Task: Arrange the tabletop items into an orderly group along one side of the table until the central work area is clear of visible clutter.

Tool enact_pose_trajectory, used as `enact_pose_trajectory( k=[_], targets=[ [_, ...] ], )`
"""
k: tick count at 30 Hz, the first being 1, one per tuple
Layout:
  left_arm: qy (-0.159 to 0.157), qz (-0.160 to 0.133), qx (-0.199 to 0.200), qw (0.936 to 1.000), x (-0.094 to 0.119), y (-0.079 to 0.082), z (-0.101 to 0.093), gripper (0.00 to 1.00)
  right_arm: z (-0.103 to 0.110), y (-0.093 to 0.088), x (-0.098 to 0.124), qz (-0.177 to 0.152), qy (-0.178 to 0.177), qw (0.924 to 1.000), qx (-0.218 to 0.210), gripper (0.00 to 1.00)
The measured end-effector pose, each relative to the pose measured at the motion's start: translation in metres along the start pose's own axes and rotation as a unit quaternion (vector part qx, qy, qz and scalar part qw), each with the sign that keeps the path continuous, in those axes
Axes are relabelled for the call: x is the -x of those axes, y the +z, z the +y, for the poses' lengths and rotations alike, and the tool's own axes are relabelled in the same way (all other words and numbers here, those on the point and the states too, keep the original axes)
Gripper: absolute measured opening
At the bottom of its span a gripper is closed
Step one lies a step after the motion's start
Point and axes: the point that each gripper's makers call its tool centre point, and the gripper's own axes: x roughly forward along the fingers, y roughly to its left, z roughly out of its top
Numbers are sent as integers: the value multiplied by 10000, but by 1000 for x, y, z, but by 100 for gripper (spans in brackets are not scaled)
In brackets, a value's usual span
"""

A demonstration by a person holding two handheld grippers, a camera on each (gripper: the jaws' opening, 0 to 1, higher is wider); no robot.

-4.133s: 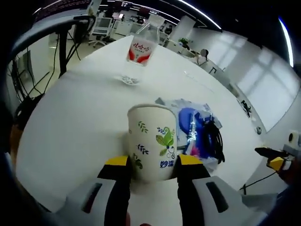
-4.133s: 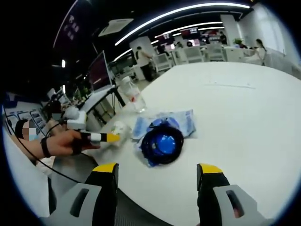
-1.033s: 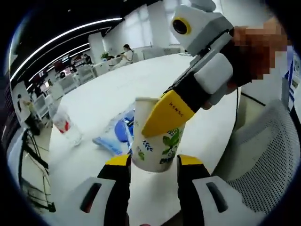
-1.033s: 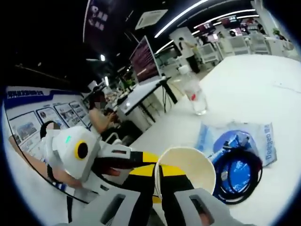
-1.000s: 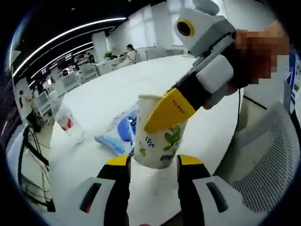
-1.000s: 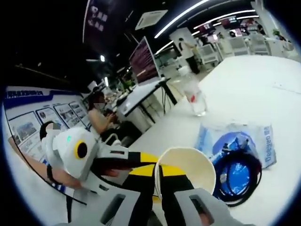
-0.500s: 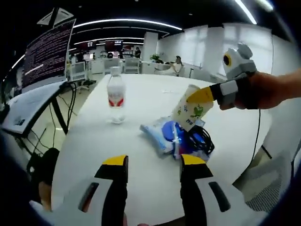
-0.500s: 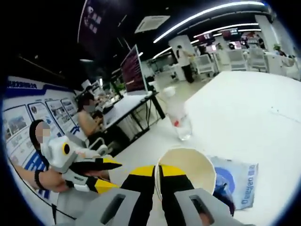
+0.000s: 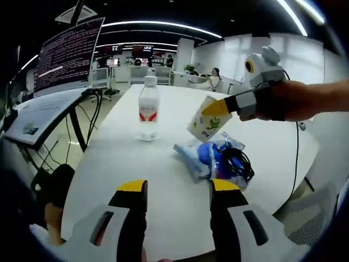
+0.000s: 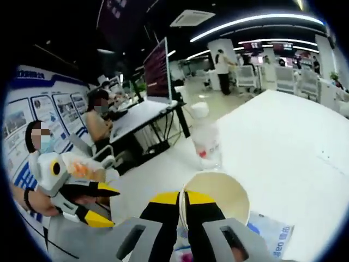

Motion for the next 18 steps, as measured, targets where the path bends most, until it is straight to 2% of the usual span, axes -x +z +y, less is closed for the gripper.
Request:
enact_pose_trajectory(
  k=[4, 12, 18],
  targets=[
    [-2, -29, 55, 10000, -1, 3, 0, 45, -11, 4, -9, 58, -103, 9999, 46, 0],
    [-44, -57, 91, 9999, -5, 9, 0, 45, -28, -3, -33, 343, -322, 9985, 266, 0],
    [-93, -25, 34, 9999, -9, 10, -5, 45, -33, -7, -46, 586, -442, 9954, 621, 0]
  ],
)
